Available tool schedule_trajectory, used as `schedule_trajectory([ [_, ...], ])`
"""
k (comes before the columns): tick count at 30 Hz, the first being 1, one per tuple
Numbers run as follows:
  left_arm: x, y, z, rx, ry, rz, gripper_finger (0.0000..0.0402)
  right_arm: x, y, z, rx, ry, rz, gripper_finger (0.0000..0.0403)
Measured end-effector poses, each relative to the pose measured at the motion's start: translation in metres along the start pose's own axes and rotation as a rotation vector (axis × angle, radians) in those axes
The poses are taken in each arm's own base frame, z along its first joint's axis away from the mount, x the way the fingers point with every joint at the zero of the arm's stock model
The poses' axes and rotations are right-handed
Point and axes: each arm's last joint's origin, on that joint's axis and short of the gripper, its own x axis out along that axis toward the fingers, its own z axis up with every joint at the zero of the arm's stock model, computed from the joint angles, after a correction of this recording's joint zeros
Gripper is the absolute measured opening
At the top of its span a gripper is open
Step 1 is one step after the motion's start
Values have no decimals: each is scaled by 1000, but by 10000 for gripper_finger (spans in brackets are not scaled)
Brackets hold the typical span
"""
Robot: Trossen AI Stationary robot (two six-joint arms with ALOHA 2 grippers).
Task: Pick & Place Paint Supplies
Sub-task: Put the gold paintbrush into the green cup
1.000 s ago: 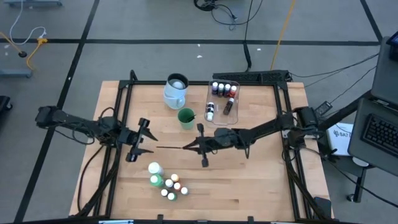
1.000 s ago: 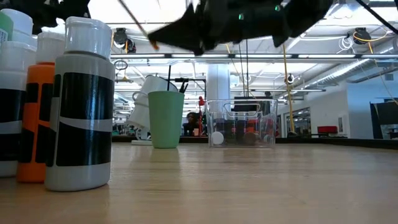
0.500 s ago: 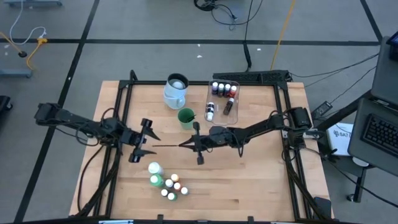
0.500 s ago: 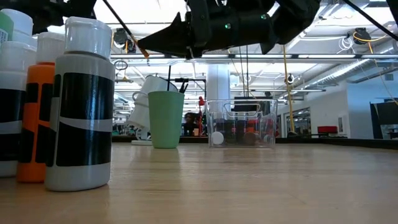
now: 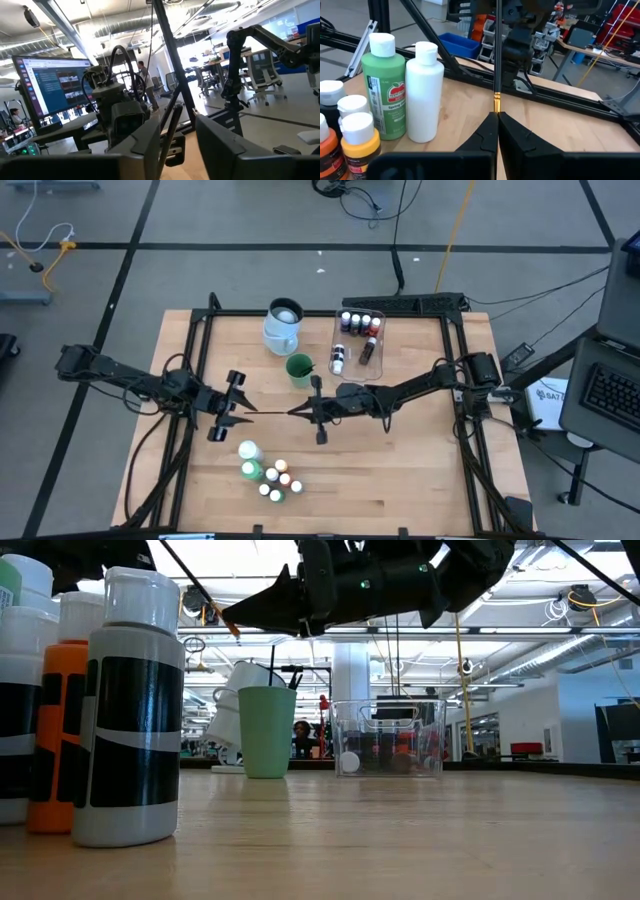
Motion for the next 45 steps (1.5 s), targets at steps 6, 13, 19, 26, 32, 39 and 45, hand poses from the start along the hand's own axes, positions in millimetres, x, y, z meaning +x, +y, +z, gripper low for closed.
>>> schedule_trajectory([
  [6,0,0,0,8,0,0,65,0,0,-1,13,15,0,0],
  [13,0,0,-3,46,29,7,8,0,0,-7,19,81,-29,0],
  [19,0,1,-5,73,70,49,3,-1,0,-11,38,102,-32,13],
  [26,0,1,-5,76,67,61,2,-4,11,-16,28,123,-10,49],
  [32,-1,5,-6,81,122,220,1,-8,26,-26,156,251,24,83],
  [39,-2,6,-9,141,172,266,1,-27,45,-15,76,397,-84,83],
  [45,-2,6,-9,153,180,263,1,-69,63,18,31,283,-64,25],
])
